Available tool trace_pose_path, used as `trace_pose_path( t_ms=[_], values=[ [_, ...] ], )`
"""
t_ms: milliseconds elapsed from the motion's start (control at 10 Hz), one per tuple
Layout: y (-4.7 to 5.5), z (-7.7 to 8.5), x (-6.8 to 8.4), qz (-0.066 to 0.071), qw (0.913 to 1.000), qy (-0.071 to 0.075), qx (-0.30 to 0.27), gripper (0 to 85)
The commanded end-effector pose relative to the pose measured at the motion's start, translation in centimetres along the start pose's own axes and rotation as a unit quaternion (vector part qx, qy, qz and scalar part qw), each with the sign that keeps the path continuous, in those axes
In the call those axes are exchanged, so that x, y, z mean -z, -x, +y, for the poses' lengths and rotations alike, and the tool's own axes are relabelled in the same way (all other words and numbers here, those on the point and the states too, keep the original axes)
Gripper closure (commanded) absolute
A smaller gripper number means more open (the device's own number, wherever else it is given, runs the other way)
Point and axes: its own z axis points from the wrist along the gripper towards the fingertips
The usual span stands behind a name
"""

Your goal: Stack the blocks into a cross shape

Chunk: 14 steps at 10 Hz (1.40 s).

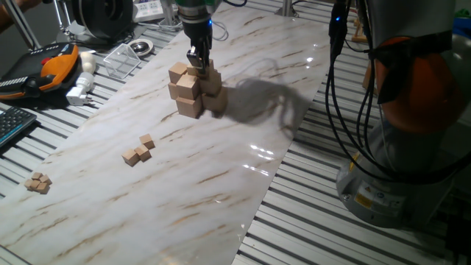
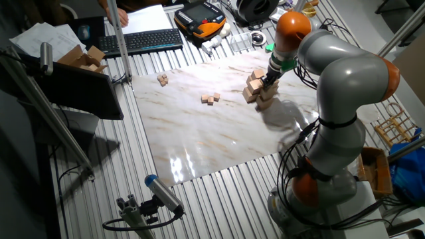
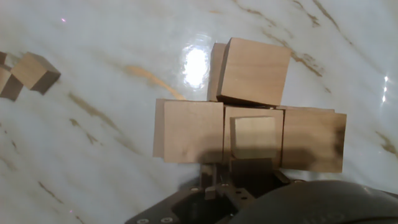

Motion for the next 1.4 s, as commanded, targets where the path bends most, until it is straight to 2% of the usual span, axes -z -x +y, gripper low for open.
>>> trace_pose_path(
  t_ms=[0,700,800,1100,1200,1300],
  values=[
    [-0.04,0.03,-0.13,0.001,1.0,0.001,0.0,85.0],
    [0.03,0.08,-0.36,0.006,0.9999,0.002,-0.012,85.0],
    [0.04,0.09,-0.36,0.006,0.9999,0.003,-0.013,68.0],
    [0.08,0.13,-0.32,0.008,0.9999,0.003,-0.015,68.0],
    [0.1,0.15,-0.29,0.008,0.9998,0.003,-0.016,51.0],
    [0.13,0.19,-0.26,0.009,0.9998,0.003,-0.017,51.0]
  ],
)
